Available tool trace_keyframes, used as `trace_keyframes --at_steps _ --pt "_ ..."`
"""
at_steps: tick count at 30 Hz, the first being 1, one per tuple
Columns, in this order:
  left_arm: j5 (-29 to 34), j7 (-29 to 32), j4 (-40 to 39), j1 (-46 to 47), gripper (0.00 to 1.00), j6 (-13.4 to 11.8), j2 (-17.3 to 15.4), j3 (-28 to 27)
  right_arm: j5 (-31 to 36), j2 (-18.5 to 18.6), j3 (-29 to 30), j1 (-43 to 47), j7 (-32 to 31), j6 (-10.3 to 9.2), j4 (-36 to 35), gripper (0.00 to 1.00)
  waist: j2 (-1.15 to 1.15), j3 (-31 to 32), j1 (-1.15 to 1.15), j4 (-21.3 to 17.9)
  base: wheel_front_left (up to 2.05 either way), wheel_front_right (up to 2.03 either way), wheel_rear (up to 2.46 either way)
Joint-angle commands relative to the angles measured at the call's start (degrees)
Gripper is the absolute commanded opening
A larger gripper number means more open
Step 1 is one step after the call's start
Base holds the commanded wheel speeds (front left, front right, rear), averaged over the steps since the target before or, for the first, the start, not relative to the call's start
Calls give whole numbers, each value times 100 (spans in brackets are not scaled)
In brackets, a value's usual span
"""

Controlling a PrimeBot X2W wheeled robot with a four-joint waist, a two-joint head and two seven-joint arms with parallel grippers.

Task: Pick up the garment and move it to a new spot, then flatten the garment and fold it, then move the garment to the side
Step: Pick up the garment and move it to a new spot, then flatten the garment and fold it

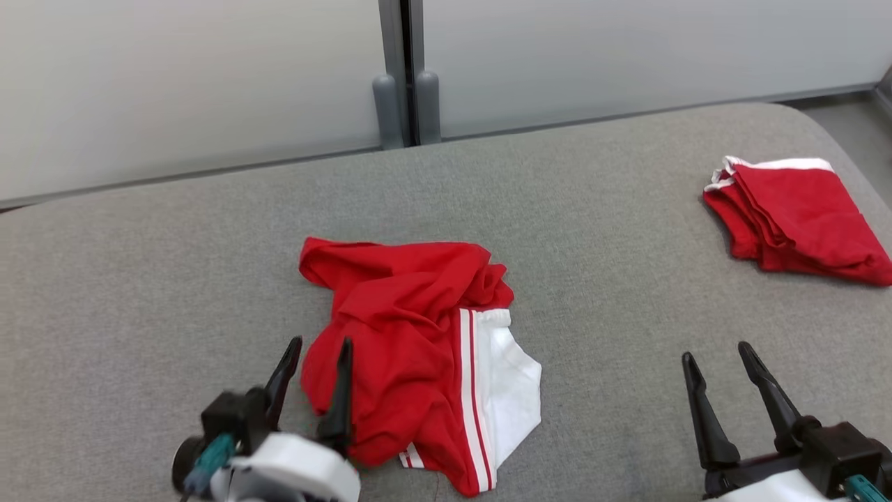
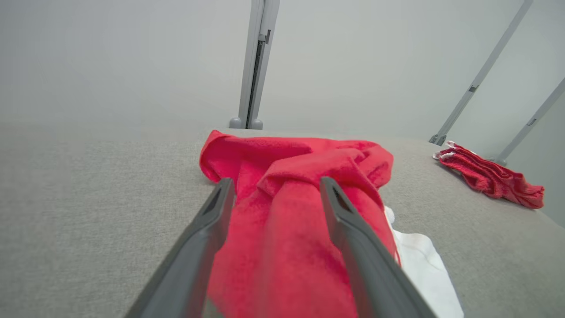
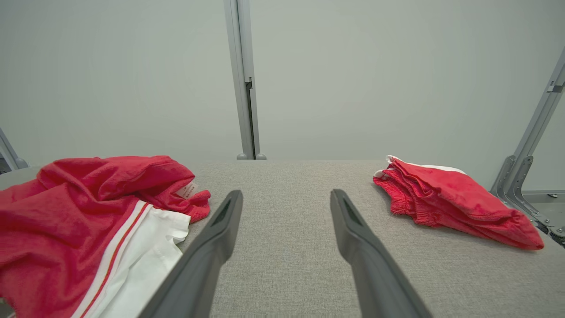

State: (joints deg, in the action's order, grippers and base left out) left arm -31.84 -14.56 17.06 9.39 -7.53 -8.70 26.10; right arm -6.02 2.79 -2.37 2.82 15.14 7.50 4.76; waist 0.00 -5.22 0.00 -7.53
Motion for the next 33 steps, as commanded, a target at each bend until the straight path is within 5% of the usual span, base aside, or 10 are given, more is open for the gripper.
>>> trace_keyframes --at_steps 1,7,21,33 --pt "167 -55 -238 -331 100 -115 -89 -130 67 25 89 127 -2 -1 -31 100 0 207 0 101 0 0 0" --pt "927 -58 -1411 -1641 100 -397 -40 -1126 211 25 343 381 -2 -1 -142 100 0 530 0 325 0 0 0" --pt "1944 -60 -1855 -2738 100 729 493 -2501 177 26 582 807 -1 -1 -40 100 0 817 0 885 0 0 0" --pt "2063 -60 -1774 -2654 100 1026 570 -2727 86 26 445 755 -1 -1 48 100 0 821 0 856 0 0 0"
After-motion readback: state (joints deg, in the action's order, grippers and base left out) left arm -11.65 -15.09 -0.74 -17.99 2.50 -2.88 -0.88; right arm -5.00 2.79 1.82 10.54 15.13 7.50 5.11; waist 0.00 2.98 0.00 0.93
